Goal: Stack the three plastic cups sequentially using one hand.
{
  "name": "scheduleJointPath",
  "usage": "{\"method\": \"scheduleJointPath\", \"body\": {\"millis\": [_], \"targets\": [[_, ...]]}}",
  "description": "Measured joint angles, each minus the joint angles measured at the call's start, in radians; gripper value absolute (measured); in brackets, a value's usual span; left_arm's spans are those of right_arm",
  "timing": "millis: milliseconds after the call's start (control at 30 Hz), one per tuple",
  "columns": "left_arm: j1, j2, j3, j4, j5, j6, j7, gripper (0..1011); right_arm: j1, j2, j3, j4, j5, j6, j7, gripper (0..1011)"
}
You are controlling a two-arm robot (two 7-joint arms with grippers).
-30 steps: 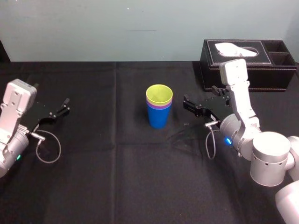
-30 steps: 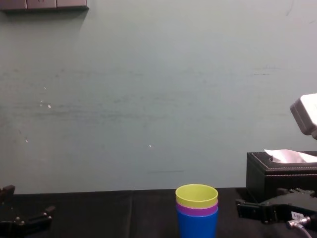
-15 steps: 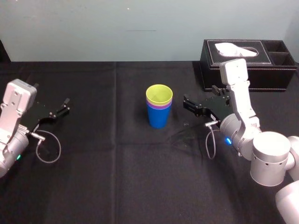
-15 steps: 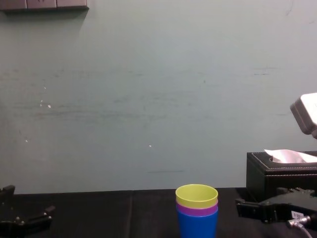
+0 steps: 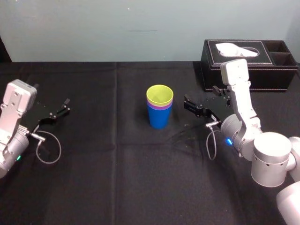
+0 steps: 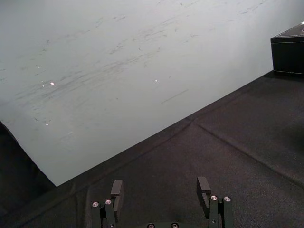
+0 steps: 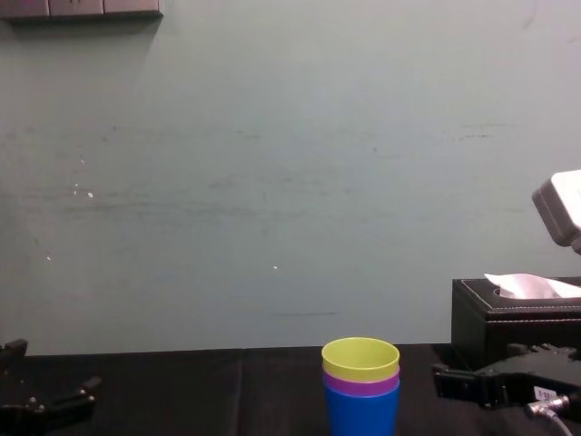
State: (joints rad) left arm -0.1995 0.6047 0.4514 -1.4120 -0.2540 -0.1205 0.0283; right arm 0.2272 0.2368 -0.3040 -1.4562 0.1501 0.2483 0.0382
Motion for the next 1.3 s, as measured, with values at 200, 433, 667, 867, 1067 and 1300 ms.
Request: {"method": "scheduleJointPath", "body": {"millis": [200,433,667,867,1067,1300], "targets": [[0.000,0.000,0.000,0.000,0.000,0.000,0.000,1011,0.000,0.000,0.000,0.000,0.000,0.000,0.000,1004],[0.000,0.000,0.000,0.000,0.000,0.000,0.000,1011,0.000,0.000,0.000,0.000,0.000,0.000,0.000,1004],[0.000,0.000,0.000,0.000,0.000,0.000,0.000,1012,0.000,0.000,0.000,0.000,0.000,0.000,0.000,1004],[0.000,0.000,0.000,0.000,0.000,0.000,0.000,1011,0.000,0.000,0.000,0.000,0.000,0.000,0.000,1004],[0.000,0.000,0.000,0.000,0.000,0.000,0.000,1011,0.000,0.000,0.000,0.000,0.000,0.000,0.000,1004],[0.000,0.000,0.000,0.000,0.000,0.000,0.000,1012,0.000,0.000,0.000,0.000,0.000,0.000,0.000,1004]]}}
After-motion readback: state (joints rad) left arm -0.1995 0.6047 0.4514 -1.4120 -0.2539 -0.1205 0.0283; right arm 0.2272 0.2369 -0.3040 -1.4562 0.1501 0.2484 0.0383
